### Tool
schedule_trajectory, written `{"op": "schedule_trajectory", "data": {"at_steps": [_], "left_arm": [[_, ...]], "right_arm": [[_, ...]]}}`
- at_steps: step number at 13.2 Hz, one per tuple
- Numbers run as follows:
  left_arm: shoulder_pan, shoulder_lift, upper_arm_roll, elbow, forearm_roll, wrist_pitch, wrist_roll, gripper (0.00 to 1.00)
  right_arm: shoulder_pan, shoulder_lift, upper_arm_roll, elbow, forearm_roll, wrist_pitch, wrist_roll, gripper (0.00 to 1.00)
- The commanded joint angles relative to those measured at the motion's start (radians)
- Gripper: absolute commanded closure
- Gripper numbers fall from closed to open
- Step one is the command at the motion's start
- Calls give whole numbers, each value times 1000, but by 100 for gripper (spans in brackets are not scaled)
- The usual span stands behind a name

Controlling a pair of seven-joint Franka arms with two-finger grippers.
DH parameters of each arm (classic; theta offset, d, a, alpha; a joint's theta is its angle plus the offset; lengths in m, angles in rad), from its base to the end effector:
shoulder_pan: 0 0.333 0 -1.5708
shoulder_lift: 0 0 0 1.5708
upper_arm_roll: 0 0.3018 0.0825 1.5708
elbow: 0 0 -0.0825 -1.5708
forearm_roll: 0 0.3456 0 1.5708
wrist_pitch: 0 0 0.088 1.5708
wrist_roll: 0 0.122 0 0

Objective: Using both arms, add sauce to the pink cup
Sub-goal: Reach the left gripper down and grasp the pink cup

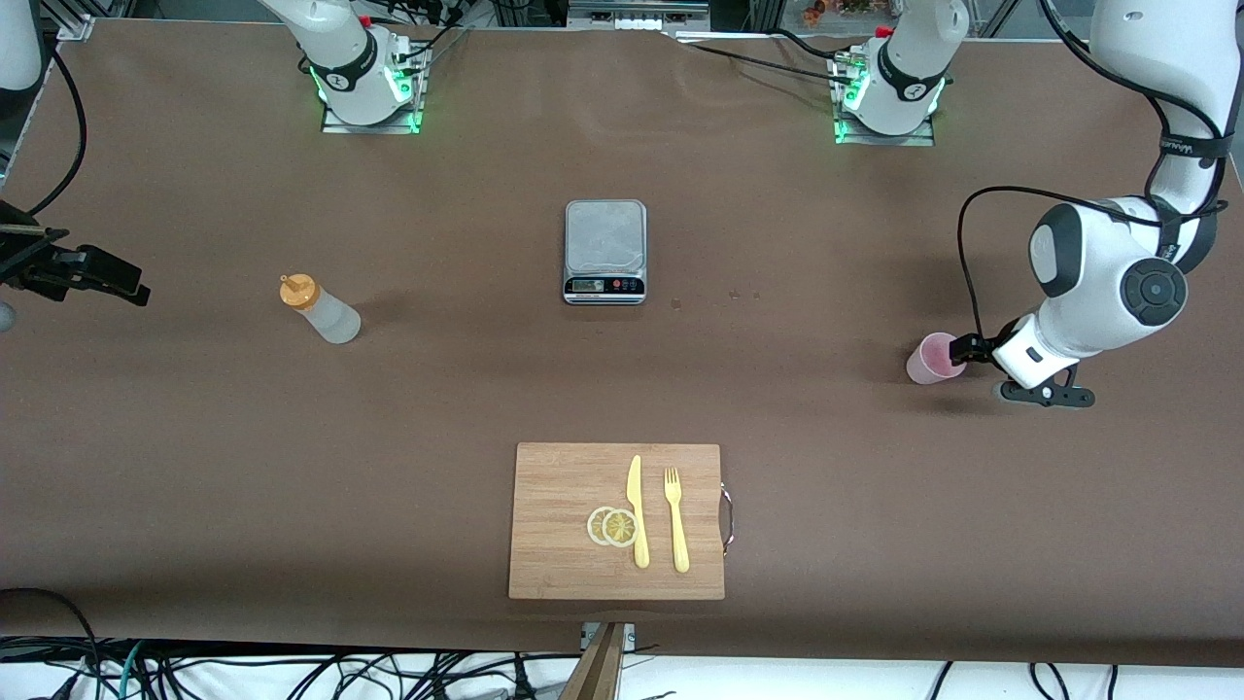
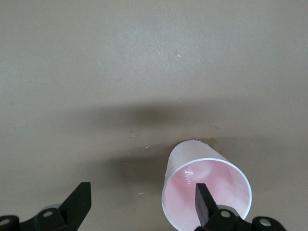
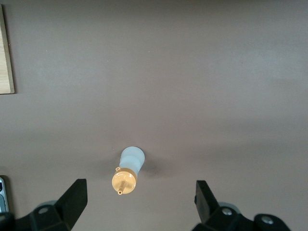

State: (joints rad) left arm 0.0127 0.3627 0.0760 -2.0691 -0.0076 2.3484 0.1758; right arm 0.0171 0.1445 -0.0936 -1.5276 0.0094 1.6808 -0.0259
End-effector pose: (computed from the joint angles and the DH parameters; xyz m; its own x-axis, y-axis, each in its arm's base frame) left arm 0.5475 0.0481 0.2492 0.9928 -0.0846 -0.0848 -0.0856 -0.9963 -0.0073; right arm 0.5649 -0.0388 0.5460 0.9987 -0.0505 0.0092 -0.0506 -0.9987 0.0043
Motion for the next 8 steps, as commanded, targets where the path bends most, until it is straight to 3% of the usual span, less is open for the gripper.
{"op": "schedule_trajectory", "data": {"at_steps": [1,5,7,8], "left_arm": [[3,-4,1,-23,0,25,22,7],[-8,-2,-1,-51,-37,26,22,12],[-11,-2,-1,-51,-38,26,15,31],[-13,-2,-1,-51,-38,25,11,49]], "right_arm": [[-2,-19,3,-19,7,11,-12,0],[-2,-19,3,-19,7,11,-11,0],[-2,-19,3,-19,7,11,-11,0],[-2,-19,3,-19,7,11,-11,0]]}}
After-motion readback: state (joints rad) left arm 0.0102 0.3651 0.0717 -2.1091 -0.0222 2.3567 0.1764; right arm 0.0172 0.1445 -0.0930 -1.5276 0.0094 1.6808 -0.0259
